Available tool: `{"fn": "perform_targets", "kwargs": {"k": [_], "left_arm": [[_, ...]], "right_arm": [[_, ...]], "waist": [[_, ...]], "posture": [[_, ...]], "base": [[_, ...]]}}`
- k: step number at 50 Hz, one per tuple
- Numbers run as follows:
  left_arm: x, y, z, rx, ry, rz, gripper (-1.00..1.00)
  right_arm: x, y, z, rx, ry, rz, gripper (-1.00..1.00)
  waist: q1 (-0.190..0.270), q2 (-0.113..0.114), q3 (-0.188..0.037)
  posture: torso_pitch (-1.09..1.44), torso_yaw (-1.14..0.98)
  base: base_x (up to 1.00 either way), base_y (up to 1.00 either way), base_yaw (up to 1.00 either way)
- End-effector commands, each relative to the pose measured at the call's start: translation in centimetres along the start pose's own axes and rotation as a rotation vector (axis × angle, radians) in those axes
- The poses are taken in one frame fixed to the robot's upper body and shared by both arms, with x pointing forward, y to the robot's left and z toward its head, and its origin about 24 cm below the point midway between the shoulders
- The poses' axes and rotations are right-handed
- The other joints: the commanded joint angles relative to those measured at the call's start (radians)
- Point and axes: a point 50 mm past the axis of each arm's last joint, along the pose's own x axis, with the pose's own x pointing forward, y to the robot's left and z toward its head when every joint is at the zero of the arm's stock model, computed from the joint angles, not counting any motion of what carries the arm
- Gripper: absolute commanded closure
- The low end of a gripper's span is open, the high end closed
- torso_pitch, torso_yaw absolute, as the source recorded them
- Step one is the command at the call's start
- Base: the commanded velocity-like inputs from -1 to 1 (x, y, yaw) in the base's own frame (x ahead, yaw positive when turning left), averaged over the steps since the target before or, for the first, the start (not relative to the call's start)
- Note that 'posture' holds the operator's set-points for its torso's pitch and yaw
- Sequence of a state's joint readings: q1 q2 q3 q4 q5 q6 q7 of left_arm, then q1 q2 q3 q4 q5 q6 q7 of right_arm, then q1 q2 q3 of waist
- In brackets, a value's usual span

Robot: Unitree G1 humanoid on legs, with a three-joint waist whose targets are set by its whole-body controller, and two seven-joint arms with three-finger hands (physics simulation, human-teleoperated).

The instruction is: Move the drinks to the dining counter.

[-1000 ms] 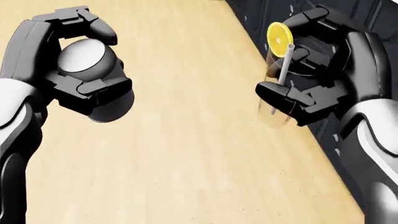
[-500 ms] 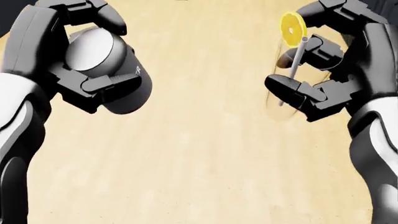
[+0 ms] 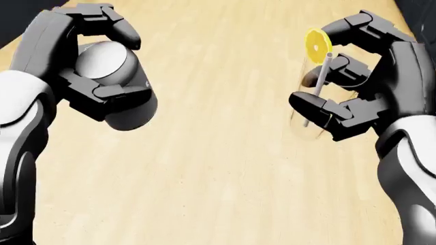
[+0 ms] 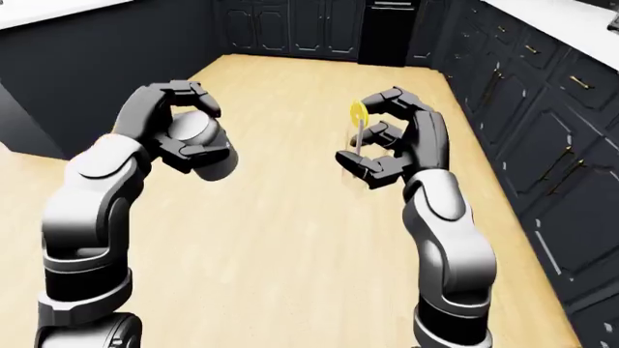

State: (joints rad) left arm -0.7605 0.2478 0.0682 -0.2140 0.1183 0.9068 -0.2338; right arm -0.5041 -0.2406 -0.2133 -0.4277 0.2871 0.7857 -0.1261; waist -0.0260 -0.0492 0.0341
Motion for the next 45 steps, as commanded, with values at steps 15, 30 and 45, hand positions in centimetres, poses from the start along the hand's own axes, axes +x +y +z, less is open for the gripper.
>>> {"fn": "perform_targets", "kwargs": {"k": [15,30,45], "left_arm": [[-1.6,0.6,3.8,0.044,-0.197,0.051,1.00],[-1.6,0.0,2.7,0.025,-0.196,0.038,1.00],[-1.8,-0.4,2.1,0.015,-0.188,0.026,1.00]], "right_arm": [[-0.3,0.5,2.8,0.022,-0.143,0.016,1.00],[-0.4,0.3,2.0,0.023,-0.127,0.008,1.00],[-0.5,0.1,1.7,0.021,-0.130,0.007,1.00]], "waist": [[0.066,0.091,-0.019],[-0.012,0.020,-0.016],[0.003,-0.088,-0.029]], "posture": [[0.00,0.00],[0.00,0.00],[0.00,0.00]], "base": [[1.00,0.06,0.00],[1.00,-0.30,0.00],[1.00,-0.42,0.00]]}}
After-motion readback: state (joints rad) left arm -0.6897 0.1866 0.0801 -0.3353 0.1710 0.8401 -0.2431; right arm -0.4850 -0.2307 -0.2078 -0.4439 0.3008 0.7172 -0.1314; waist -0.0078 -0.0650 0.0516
